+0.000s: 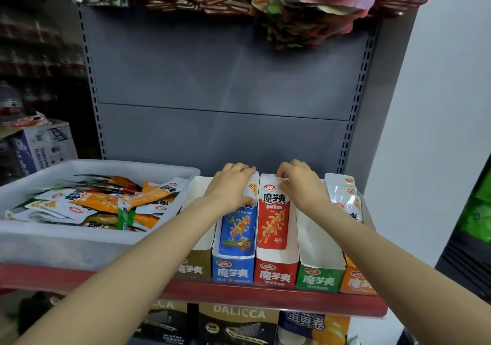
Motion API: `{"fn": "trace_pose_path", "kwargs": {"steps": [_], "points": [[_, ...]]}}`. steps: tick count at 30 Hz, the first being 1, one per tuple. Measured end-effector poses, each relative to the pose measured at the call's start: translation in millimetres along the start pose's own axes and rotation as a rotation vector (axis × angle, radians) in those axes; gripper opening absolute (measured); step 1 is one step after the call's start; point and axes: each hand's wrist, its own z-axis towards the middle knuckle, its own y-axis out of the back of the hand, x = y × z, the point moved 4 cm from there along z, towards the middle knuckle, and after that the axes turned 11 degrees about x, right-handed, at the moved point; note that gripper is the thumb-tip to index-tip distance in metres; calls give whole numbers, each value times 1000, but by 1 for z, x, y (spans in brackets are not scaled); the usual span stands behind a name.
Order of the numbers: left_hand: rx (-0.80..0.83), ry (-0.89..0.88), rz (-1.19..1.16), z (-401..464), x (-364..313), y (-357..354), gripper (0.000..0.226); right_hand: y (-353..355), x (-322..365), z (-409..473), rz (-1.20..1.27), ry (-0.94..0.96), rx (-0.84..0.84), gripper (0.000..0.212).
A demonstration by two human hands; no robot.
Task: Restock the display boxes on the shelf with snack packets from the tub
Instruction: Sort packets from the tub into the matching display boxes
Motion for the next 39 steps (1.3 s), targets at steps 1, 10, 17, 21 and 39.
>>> {"fn": "trace_pose_path", "kwargs": {"steps": [1,10,17,21,39], "points": [[3,-2,-7,0,-1,0,83,-1,1,0,-16,-4,20,26],[-233,-11,-210,-41,22,26,37,7,54,-18,162,168,-60,28],[-291,232,-285,-107,105,51,21,-7,154,-13,227,370,57,31],[-149,343,-245,-117,153,50,26,-34,197,17,91,346,220,36],[-57,288,124,-99,189,57,16,-69,233,88,-109,342,283,16]]}}
